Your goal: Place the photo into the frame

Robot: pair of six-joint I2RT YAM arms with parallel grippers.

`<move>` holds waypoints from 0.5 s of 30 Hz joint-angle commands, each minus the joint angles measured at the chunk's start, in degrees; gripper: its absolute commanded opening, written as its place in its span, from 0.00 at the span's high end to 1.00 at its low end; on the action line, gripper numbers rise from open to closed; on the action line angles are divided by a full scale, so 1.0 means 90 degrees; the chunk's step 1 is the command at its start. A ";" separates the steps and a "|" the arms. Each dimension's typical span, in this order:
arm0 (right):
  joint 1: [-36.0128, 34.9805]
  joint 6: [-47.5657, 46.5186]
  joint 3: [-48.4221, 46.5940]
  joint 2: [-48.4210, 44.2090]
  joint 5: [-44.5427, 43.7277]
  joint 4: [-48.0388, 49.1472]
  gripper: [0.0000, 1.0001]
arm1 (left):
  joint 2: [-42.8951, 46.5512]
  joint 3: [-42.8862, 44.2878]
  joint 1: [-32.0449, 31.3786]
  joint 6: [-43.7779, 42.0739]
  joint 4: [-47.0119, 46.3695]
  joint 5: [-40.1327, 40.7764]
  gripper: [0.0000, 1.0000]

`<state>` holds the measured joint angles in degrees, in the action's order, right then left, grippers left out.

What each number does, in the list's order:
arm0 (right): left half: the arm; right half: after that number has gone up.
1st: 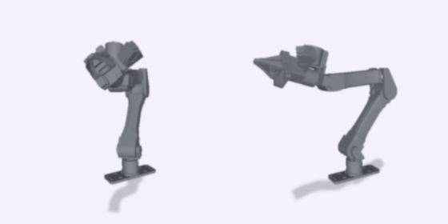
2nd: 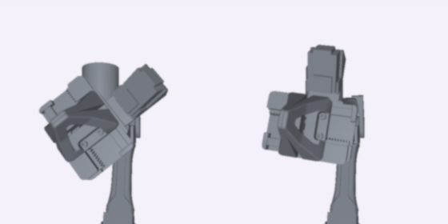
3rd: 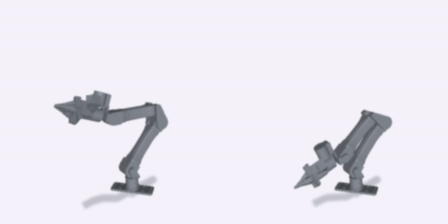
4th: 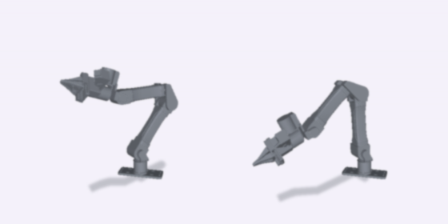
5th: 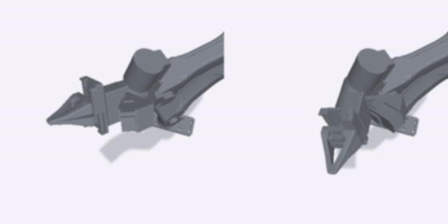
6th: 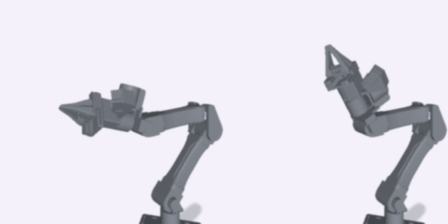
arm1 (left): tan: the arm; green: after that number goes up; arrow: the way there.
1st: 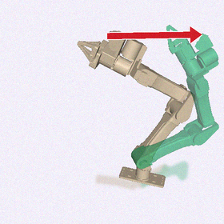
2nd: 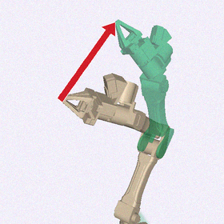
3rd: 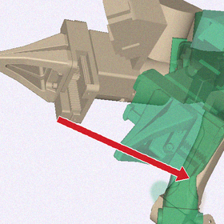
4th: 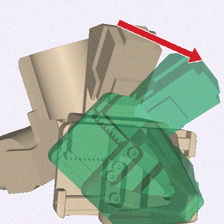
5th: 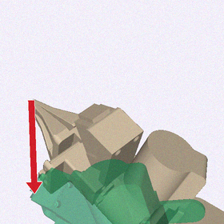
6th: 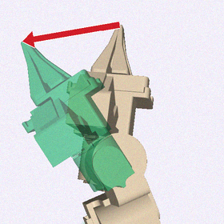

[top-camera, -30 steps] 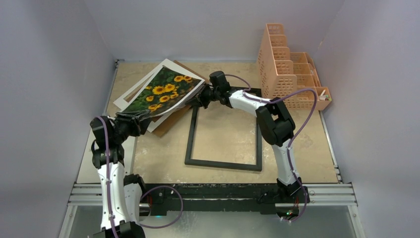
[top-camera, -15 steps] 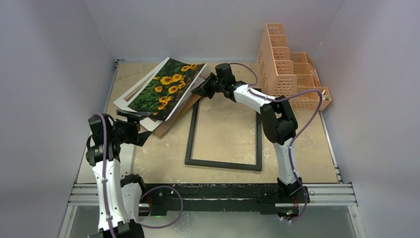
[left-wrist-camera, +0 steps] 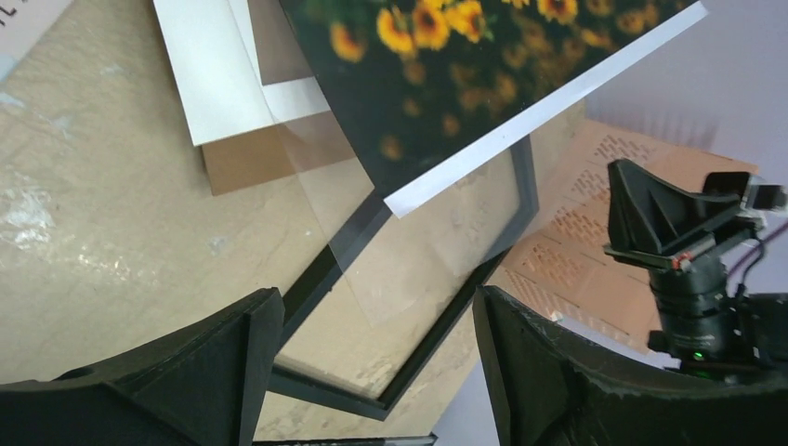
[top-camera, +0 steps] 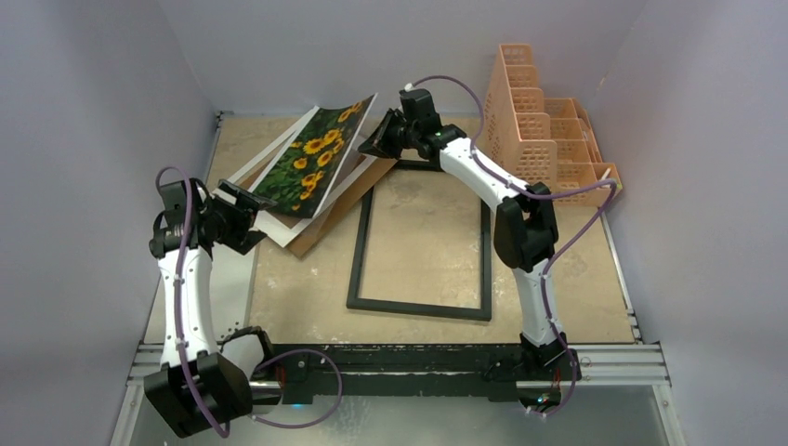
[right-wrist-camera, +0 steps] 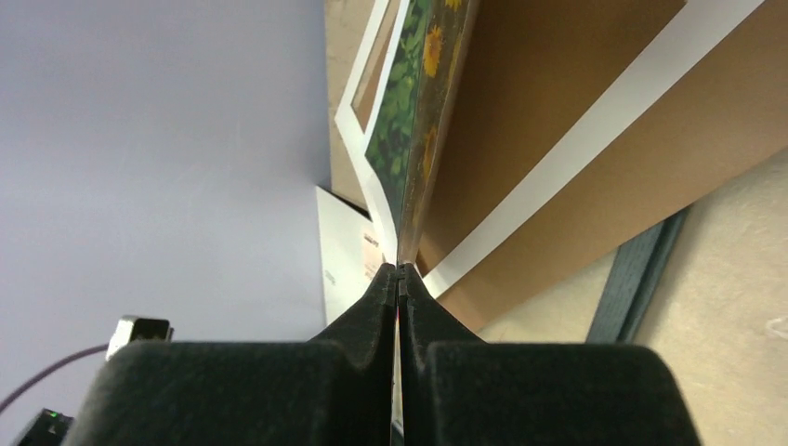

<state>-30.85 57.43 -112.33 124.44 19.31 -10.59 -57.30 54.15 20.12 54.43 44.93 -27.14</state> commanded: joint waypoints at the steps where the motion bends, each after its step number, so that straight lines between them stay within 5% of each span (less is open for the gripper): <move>1: -0.0021 -0.0900 -0.0552 -0.0311 -0.0541 -0.0973 1.00 | -0.0396 0.0126 -0.0055 -0.0626 -0.0519 0.0100 0.23; 9: 0.0221 -0.2183 -0.1075 -0.0533 -0.0055 -0.2103 1.00 | -0.1211 0.0187 -0.0374 -0.0918 -0.1076 0.0270 0.24; 15: 0.0853 -0.3153 0.0617 -0.1556 0.0403 -0.2256 1.00 | -0.1895 0.0320 -0.1092 -0.0980 -0.1572 0.0509 0.24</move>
<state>-27.51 37.91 -114.54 119.90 19.20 -27.70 -71.70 54.22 14.06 47.77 36.21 -24.38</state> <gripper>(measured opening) 0.005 0.761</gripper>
